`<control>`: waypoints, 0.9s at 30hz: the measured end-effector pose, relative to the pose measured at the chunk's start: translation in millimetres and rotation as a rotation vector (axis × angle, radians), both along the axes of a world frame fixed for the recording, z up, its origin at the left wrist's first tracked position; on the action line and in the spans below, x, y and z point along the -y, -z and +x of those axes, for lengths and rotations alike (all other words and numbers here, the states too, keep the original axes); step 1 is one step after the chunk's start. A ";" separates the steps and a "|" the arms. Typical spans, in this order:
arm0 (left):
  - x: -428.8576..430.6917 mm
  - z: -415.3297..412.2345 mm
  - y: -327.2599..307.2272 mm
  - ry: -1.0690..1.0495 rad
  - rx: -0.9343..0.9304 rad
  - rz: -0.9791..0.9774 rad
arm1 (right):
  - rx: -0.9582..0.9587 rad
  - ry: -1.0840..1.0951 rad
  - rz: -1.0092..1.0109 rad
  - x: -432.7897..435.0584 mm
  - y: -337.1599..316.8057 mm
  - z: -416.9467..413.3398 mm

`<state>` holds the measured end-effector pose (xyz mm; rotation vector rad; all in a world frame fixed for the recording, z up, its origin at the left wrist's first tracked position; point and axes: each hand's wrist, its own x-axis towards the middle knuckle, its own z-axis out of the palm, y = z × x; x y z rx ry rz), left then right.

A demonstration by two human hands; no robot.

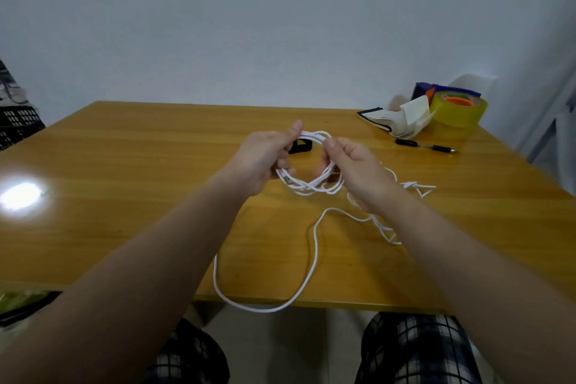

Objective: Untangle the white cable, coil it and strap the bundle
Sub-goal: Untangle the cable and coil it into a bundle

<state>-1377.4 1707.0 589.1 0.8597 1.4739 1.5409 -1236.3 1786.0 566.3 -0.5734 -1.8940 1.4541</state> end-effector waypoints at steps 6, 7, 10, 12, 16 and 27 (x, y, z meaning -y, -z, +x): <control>-1.5 20.9 -2.0 0.190 0.401 -0.011 | 0.091 0.318 0.198 -4.1 5.3 -12.2; -0.6 21.4 -3.0 0.210 0.437 -0.023 | 0.117 0.284 0.196 -4.7 5.4 -12.1; -1.8 17.2 -2.0 0.100 0.387 0.006 | 0.154 0.061 0.096 -5.6 3.1 -6.8; -3.1 13.5 -1.2 0.002 0.381 0.045 | 0.188 -0.029 0.092 -4.5 -2.6 0.1; -2.9 10.5 -7.2 -0.096 0.479 0.141 | 0.105 -0.103 0.064 -2.4 -12.5 3.7; 0.9 -12.0 -3.3 -0.171 0.369 0.155 | 0.185 0.124 0.312 -9.0 -15.4 10.0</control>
